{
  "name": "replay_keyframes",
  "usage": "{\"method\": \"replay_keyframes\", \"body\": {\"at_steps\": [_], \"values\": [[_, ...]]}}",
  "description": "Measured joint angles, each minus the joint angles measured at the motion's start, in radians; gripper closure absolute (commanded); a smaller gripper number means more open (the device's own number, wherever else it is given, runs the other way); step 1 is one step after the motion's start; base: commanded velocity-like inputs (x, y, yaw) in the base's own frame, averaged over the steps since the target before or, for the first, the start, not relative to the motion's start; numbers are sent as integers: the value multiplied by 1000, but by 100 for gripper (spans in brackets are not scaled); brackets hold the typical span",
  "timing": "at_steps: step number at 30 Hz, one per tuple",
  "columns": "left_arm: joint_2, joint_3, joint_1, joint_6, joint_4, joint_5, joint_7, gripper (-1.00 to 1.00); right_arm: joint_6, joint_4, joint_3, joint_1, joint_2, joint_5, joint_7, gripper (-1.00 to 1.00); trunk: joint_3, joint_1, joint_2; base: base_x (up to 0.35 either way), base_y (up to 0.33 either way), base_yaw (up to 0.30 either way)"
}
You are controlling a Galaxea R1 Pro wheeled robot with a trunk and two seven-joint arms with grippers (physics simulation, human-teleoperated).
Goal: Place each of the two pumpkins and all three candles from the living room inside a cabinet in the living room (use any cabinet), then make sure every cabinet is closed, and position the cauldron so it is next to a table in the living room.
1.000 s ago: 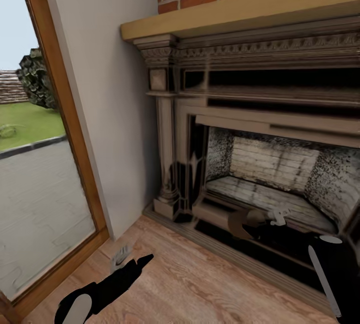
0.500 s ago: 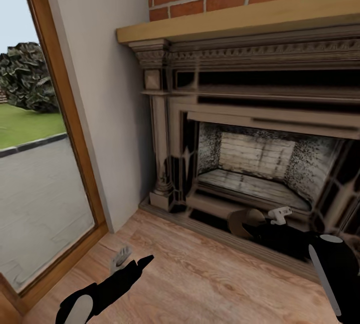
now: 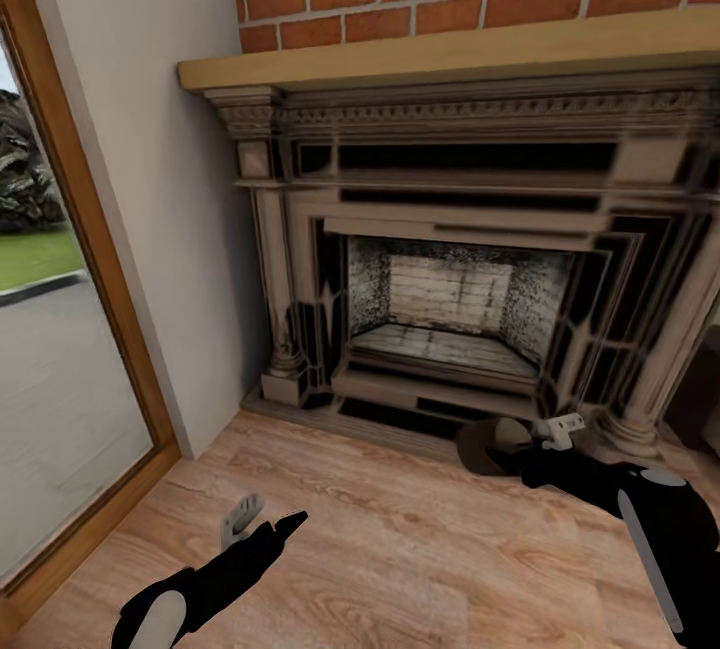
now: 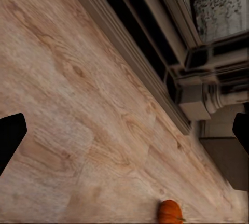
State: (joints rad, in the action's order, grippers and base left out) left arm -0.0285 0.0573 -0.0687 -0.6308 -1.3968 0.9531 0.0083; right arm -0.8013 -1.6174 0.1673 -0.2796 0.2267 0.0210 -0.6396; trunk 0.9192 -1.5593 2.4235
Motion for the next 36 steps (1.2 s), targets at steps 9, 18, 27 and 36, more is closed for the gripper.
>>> {"method": "replay_keyframes", "body": {"at_steps": [9,18,27,36], "values": [[-1,-1,0,1,0,-1,0,-100,0,0,0,0,1,0,0,100,0,0,0,-222,0,-299],[0,3,0,2,0,-2,0,-100,-1,0,0,0,2,-1,0,100,2,1,0,-13,-42,-299],[-8,7,0,5,-32,0,1,-100,28,0,4,1,3,1,1,100,4,1,0,0,-326,-130],[-4,8,0,5,-38,0,6,-100,31,0,11,1,2,-1,0,100,5,1,0,0,-345,-41]]}}
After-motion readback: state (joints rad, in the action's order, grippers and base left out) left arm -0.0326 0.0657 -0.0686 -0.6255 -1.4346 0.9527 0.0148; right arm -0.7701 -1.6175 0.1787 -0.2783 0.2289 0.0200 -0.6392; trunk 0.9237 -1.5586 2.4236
